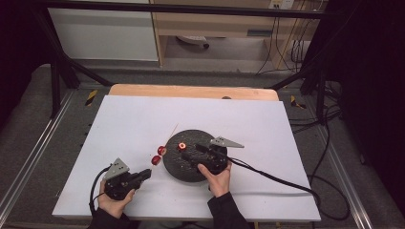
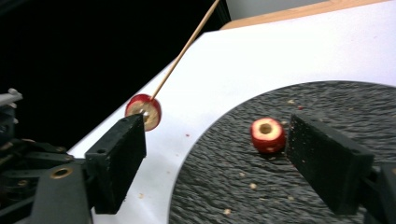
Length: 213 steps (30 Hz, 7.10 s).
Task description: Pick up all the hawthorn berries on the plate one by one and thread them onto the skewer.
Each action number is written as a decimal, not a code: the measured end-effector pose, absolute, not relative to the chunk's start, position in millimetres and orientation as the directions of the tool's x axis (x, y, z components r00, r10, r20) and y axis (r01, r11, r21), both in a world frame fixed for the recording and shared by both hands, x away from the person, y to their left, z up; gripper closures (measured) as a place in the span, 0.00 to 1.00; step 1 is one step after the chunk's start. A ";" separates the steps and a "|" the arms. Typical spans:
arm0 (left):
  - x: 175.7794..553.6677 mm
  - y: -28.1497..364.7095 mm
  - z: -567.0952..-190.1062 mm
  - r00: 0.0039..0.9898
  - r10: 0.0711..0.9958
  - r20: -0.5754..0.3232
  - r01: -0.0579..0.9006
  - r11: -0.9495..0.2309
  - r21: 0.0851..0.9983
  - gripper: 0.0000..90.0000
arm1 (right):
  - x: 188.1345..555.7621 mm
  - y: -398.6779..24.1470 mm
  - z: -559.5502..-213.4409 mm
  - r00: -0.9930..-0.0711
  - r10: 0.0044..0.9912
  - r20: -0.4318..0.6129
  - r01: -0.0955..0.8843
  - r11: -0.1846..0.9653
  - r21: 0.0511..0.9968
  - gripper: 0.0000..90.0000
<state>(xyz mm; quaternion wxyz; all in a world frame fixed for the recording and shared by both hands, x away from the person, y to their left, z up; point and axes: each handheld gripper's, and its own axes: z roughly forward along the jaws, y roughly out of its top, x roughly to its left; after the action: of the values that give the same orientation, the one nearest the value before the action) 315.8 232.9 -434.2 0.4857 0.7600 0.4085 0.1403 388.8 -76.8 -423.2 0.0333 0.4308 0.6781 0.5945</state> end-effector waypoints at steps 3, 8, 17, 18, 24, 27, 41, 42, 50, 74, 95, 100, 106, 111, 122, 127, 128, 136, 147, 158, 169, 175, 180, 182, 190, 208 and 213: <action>315.1 233.3 -433.3 0.633 0.756 -0.167 0.481 -0.215 0.850 0.98 | 392.9 -80.5 -418.6 -0.629 0.638 0.444 0.548 -0.040 0.835 0.19; 315.3 236.7 -433.2 0.639 0.752 -0.161 0.485 -0.232 0.843 0.98 | 400.6 -82.8 -409.4 -0.638 0.657 0.402 0.562 0.040 0.826 0.14; 315.3 243.8 -432.1 0.628 0.765 -0.140 0.485 -0.245 0.839 0.98 | 415.7 -72.2 -396.3 -0.675 0.669 0.312 0.586 0.228 0.778 0.09; 315.2 244.4 -432.0 0.628 0.765 -0.140 0.486 -0.246 0.839 0.98 | 417.4 -70.2 -395.2 -0.681 0.666 0.303 0.585 0.247 0.772 0.09; 314.7 246.7 -432.5 0.628 0.766 -0.135 0.489 -0.254 0.835 0.98 | 426.9 -59.5 -387.6 -0.705 0.662 0.254 0.579 0.331 0.745 0.09; 314.2 247.4 -432.7 0.631 0.765 -0.127 0.488 -0.264 0.832 0.98 | 432.4 -56.2 -383.8 -0.715 0.662 0.225 0.572 0.368 0.733 0.10; 315.7 251.8 -433.1 0.613 0.780 -0.126 0.495 -0.254 0.831 0.98 | 453.5 -42.5 -380.4 -0.717 0.677 0.169 0.588 0.456 0.668 0.13; 315.9 252.0 -433.2 0.610 0.783 -0.126 0.497 -0.254 0.830 0.98 | 455.0 -40.9 -380.6 -0.722 0.673 0.163 0.586 0.468 0.662 0.14; 316.7 252.3 -433.7 0.608 0.785 -0.120 0.502 -0.262 0.824 0.98 | 468.0 -27.4 -383.6 -0.725 0.675 0.132 0.596 0.520 0.613 0.24; 316.4 250.1 -434.5 0.611 0.783 -0.119 0.501 -0.266 0.823 0.98 | 494.3 -13.3 -408.7 -0.703 0.674 0.228 0.683 0.550 0.481 0.56; 316.2 249.8 -434.5 0.614 0.780 -0.116 0.499 -0.270 0.824 0.98 | 499.0 -12.8 -414.3 -0.677 0.685 0.270 0.718 0.534 0.446 0.69; 316.2 249.9 -434.4 0.614 0.781 -0.116 0.498 -0.270 0.824 0.98 | 499.8 -13.2 -414.6 -0.674 0.686 0.275 0.723 0.533 0.440 0.69; 316.1 249.7 -434.4 0.615 0.781 -0.114 0.498 -0.271 0.824 0.98 | 499.6 -13.3 -414.7 -0.672 0.687 0.277 0.725 0.531 0.439 0.69; 316.1 249.7 -434.4 0.615 0.780 -0.114 0.498 -0.272 0.824 0.98 | 498.9 -13.3 -413.8 -0.669 0.686 0.286 0.729 0.529 0.435 0.69; 315.7 249.1 -434.2 0.615 0.781 -0.113 0.494 -0.270 0.826 0.98 | 493.7 -16.7 -401.5 -0.673 0.678 0.297 0.723 0.515 0.462 0.70; 315.4 248.9 -433.9 0.615 0.781 -0.112 0.493 -0.270 0.827 0.98 | 489.8 -18.4 -395.4 -0.672 0.677 0.300 0.722 0.508 0.470 0.70; 315.3 248.9 -433.9 0.615 0.781 -0.111 0.492 -0.270 0.827 0.98 | 489.1 -18.9 -394.3 -0.676 0.675 0.297 0.718 0.511 0.473 0.70; 315.0 248.4 -433.8 0.617 0.780 -0.108 0.490 -0.273 0.828 0.98 | 483.0 -24.0 -386.8 -0.683 0.662 0.311 0.709 0.495 0.502 0.70; 314.4 247.2 -433.6 0.619 0.778 -0.108 0.488 -0.273 0.829 0.98 | 468.4 -41.5 -386.9 -0.680 0.634 0.369 0.701 0.412 0.583 0.70; 313.5 245.7 -433.5 0.622 0.775 -0.110 0.486 -0.273 0.830 0.98 | 442.0 -58.2 -396.1 -0.681 0.590 0.433 0.670 0.264 0.694 0.70; 311.9 244.1 -432.8 0.627 0.771 -0.111 0.481 -0.272 0.834 0.98 | 427.8 -67.0 -400.9 -0.671 0.570 0.475 0.650 0.144 0.746 0.70; 310.9 242.6 -432.7 0.631 0.767 -0.111 0.475 -0.270 0.838 0.98 | 419.8 -73.2 -403.0 -0.662 0.545 0.515 0.630 0.034 0.776 0.70; 310.0 240.9 -432.8 0.635 0.765 -0.108 0.472 -0.273 0.838 0.98 | 411.1 -75.4 -408.8 -0.651 0.520 0.553 0.620 -0.057 0.783 0.70; 309.5 240.3 -432.8 0.636 0.764 -0.109 0.471 -0.273 0.839 0.98 | 407.6 -75.4 -411.3 -0.646 0.519 0.559 0.609 -0.090 0.788 0.70; 308.5 238.4 -433.0 0.642 0.759 -0.111 0.468 -0.274 0.840 0.98 | 399.4 -76.4 -418.4 -0.630 0.514 0.582 0.580 -0.187 0.793 0.70; 303.9 231.8 -432.7 0.661 0.741 -0.121 0.452 -0.264 0.852 0.98 | 406.6 -83.1 -402.8 -0.594 0.536 0.600 0.469 -0.376 0.799 0.70; 301.9 230.3 -431.5 0.664 0.738 -0.120 0.440 -0.256 0.861 0.98 | 413.4 -83.5 -402.2 -0.575 0.530 0.624 0.457 -0.425 0.782 0.70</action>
<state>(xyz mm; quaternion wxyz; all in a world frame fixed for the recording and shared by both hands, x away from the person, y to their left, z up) 301.9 230.3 -431.5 0.4778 0.7770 0.3792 0.1557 413.4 -83.5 -402.2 0.0258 0.4603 0.5356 0.7075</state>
